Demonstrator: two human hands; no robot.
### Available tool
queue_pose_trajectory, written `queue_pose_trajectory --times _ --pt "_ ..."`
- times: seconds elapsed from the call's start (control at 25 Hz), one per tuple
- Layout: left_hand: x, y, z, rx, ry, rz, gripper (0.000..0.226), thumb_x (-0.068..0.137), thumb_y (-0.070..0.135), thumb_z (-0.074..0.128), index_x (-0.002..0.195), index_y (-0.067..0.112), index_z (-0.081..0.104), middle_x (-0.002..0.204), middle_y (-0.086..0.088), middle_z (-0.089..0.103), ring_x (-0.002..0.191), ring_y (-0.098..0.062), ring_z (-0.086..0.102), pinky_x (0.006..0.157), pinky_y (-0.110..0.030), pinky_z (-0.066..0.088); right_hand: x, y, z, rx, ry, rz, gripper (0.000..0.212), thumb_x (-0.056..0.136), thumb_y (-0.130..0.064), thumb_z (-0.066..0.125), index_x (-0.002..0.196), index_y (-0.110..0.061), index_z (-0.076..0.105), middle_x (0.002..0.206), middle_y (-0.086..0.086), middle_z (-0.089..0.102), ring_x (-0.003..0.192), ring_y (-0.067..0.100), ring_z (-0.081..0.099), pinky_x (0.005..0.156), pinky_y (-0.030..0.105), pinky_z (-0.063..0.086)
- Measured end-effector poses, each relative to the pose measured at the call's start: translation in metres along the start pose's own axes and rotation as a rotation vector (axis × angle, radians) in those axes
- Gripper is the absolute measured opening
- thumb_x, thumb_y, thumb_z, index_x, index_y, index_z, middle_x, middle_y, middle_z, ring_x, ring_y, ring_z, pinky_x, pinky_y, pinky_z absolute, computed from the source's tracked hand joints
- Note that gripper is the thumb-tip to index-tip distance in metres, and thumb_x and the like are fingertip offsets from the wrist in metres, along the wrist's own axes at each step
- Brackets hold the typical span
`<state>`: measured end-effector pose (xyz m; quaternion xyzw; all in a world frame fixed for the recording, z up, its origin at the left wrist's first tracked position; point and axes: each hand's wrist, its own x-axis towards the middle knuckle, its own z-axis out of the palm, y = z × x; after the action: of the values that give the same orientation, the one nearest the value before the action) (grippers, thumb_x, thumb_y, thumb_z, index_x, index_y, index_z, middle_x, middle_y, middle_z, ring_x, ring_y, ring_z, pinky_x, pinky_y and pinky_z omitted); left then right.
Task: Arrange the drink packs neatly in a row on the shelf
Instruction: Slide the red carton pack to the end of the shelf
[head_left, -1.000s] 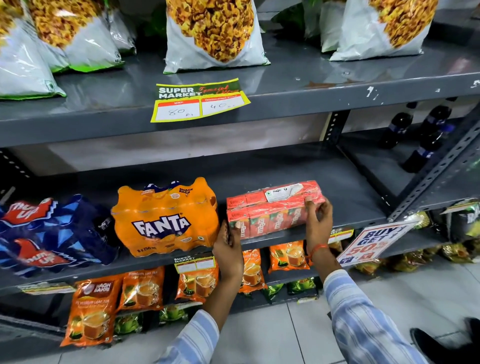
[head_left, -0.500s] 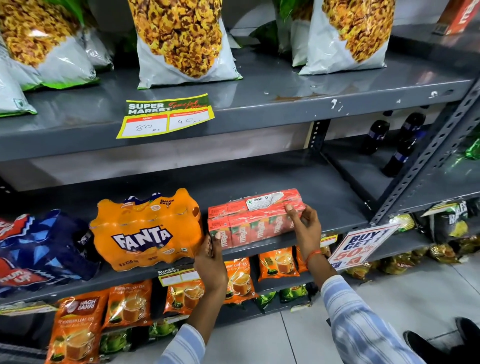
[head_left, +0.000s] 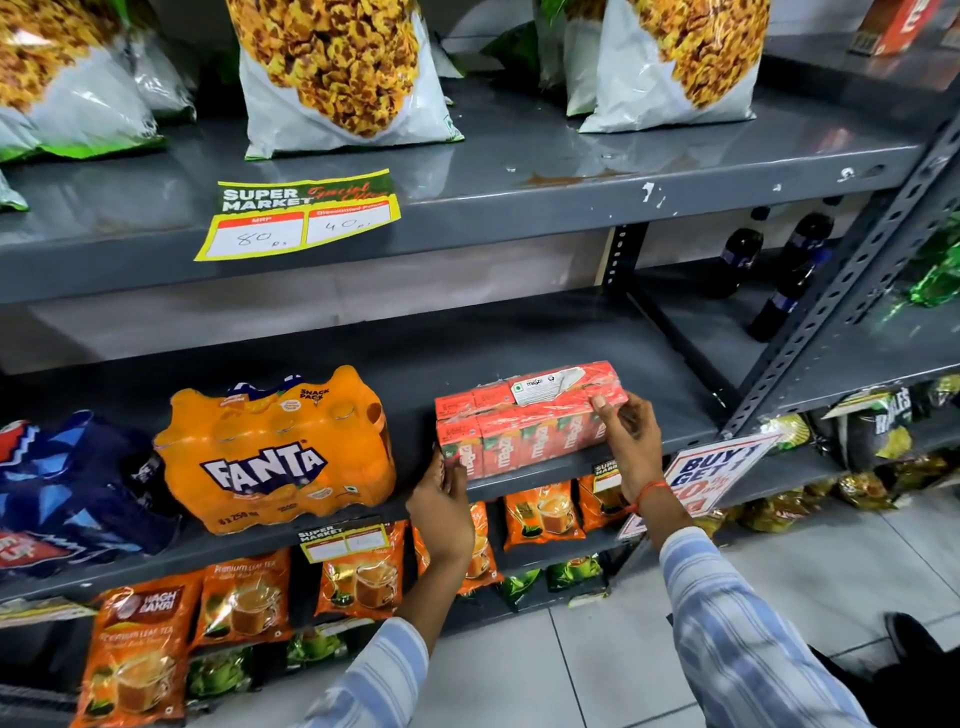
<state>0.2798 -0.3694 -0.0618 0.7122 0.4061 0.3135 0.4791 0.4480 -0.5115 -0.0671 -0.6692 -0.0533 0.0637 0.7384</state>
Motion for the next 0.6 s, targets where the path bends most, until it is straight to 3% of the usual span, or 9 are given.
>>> queue_pose_trajectory --times 0.28,0.48,0.6 --pt "-0.003 0.007 0.015 0.071 0.0 0.044 0.036 0.09 0.011 0.059 0.126 0.004 0.058 0.114 -0.018 0.07 0.1 -0.031 0.068 0.082 -0.034 0.054 0.011 -0.003 -0.016 -0.004 0.039 0.038 0.027 0.082 -0.02 0.069 0.104 -0.017 0.054 0.093 -0.009 0.062 0.084 -0.002 0.058 0.073 0.011 0.048" --pt "-0.006 0.008 0.017 0.078 0.03 0.044 0.036 0.09 0.013 0.059 0.125 0.003 0.059 0.114 -0.018 0.07 0.1 -0.03 0.069 0.077 -0.025 0.05 0.012 0.0 -0.018 0.016 0.01 0.052 0.023 0.084 -0.018 0.067 0.102 -0.02 0.053 0.095 -0.004 0.061 0.089 0.007 0.058 0.084 0.021 0.048" --pt "-0.006 0.009 0.019 0.077 0.04 0.044 0.035 0.09 0.011 0.059 0.124 0.003 0.059 0.114 -0.017 0.07 0.101 -0.029 0.069 0.081 -0.029 0.052 0.012 -0.001 -0.018 0.016 0.014 0.036 0.02 0.084 -0.02 0.067 0.097 -0.026 0.054 0.092 -0.008 0.061 0.087 0.004 0.058 0.078 0.016 0.049"
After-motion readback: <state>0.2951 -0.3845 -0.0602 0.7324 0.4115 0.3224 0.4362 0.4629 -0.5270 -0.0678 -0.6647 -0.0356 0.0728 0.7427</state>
